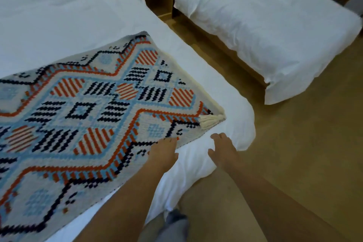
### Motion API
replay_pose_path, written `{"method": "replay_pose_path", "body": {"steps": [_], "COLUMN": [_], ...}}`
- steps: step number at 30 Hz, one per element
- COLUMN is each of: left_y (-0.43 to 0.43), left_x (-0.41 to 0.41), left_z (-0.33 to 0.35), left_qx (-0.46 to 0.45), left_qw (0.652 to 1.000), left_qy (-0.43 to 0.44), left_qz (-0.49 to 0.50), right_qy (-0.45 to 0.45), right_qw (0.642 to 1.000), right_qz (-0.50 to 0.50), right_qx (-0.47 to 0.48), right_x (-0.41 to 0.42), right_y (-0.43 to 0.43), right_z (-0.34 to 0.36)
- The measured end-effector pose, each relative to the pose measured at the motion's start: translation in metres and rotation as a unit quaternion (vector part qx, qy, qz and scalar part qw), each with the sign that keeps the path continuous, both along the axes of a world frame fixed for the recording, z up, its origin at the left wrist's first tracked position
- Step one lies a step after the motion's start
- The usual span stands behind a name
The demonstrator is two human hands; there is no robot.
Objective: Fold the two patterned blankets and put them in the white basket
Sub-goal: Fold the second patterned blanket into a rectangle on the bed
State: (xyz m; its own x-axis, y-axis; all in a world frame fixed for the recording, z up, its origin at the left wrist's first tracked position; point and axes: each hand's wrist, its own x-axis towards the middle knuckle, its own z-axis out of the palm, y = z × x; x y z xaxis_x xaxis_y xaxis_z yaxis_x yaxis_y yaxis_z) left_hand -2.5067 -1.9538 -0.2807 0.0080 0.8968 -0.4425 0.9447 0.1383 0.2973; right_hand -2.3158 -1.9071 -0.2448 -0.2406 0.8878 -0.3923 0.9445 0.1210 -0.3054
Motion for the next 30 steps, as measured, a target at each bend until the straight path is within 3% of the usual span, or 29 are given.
{"method": "replay_pose_path", "body": {"steps": [6, 11, 16, 21, 25, 30], "left_y": [0.041, 0.06, 0.067, 0.081, 0.092, 0.093], "left_x": [0.033, 0.038, 0.061, 0.083, 0.096, 0.139], "left_z": [-0.035, -0.07, -0.103, -0.12, -0.12, -0.11], "left_qx": [-0.031, 0.018, -0.04, 0.013, 0.073, 0.104], "left_qw": [0.998, 0.995, 0.98, 0.955, 0.934, 0.937], "left_qy": [0.024, 0.064, 0.118, 0.119, 0.066, 0.054], "left_qz": [0.042, 0.068, 0.154, 0.27, 0.342, 0.33], "right_qy": [-0.006, -0.048, -0.058, -0.046, 0.005, -0.02], "right_qw": [0.998, 0.997, 0.993, 0.985, 0.98, 0.983], "right_qz": [0.048, 0.055, 0.089, 0.168, 0.192, 0.179], "right_qx": [-0.028, -0.03, -0.052, -0.023, -0.043, -0.038], "right_x": [0.014, 0.032, 0.042, 0.051, 0.059, 0.103], "right_y": [0.078, 0.142, 0.19, 0.216, 0.236, 0.266], "right_z": [-0.034, -0.075, -0.116, -0.143, -0.144, -0.138]}}
